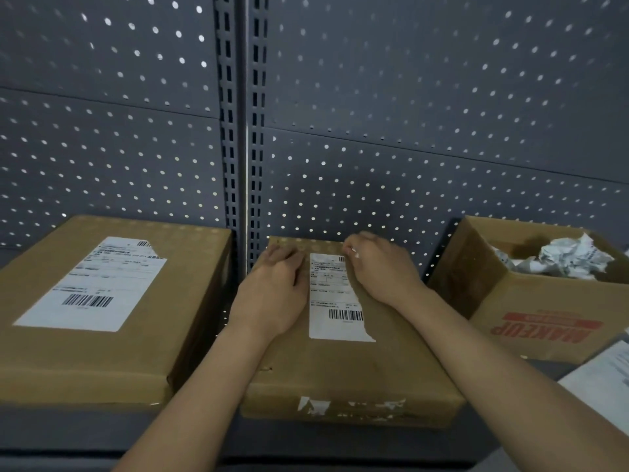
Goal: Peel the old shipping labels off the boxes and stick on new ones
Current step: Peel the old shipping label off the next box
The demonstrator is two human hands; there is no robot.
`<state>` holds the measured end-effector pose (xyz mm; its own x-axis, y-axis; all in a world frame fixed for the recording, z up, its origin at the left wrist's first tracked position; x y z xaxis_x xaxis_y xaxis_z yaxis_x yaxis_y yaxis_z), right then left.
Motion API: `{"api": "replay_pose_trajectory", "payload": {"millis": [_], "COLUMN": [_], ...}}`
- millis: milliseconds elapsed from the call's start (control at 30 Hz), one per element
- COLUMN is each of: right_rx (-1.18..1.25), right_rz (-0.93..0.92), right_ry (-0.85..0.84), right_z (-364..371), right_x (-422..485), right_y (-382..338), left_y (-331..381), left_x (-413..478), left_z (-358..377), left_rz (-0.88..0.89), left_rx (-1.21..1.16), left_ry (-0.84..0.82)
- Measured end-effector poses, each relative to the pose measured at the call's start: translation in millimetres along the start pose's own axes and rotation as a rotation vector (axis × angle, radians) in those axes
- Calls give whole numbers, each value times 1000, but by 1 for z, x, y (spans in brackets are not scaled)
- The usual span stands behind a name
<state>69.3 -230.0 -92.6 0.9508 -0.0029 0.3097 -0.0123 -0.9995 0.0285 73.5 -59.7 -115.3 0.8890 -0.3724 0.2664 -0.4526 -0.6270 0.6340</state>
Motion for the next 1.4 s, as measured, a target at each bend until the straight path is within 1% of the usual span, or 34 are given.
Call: {"api": "replay_pose_trajectory", "payload": {"millis": [67, 200, 300, 400, 500, 533, 600, 767, 833, 900, 1033, 1233, 1400], "right_rx": [-96, -275, -336, -293, -132, -117, -157, -388, -421, -406, -267, -353, -347], "right_rz": [-34, -113, -109, -91, 7, 24, 7, -94, -109, -90, 18, -79, -79], "right_ry": [13, -32, -44, -40, -29, -20, -14, -37, -49, -55, -21, -12, -38], "right_z": [1, -5, -12, -11, -10, -11, -11, -19, -24, -22, -14, -23, -23], "right_x": [-2, -4, -6, -6, -6, -6, -6, -10, -12, -12, -9, -12, -11], "right_y": [-5, -22, -29, -28, -16, -14, -17, -35, -40, -38, -23, -37, -37], "left_y": [0, -2, -3, -4, -4, -4, -4, -3, -3, -2, -1, -2, -2], "left_x": [1, 1, 2, 3, 4, 4, 4, 3, 3, 3, 2, 2, 3], "left_z": [1, 2, 4, 4, 5, 5, 5, 5, 4, 3, 2, 3, 3], "left_rz": [4, 15, 11, 9, 4, 3, 2, -2, -3, -1, -4, 1, -3], "left_rx": [6, 20, 36, 38, 35, 32, 32, 51, 46, 40, 31, 34, 25], "left_ry": [1, 14, 21, 20, 15, 13, 11, 14, 21, 26, 20, 23, 17]}}
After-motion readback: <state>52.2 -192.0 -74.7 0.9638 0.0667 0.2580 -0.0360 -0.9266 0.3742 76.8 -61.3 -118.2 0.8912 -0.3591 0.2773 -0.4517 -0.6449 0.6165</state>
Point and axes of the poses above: each hand's wrist, its own x-axis towards the middle knuckle, its own z-axis out of the palm, y = z × x, the point moved 7 cm from there along x, towards the middle knuckle, and after that the axes turned 7 degrees about -x, right-handed, at the moved point
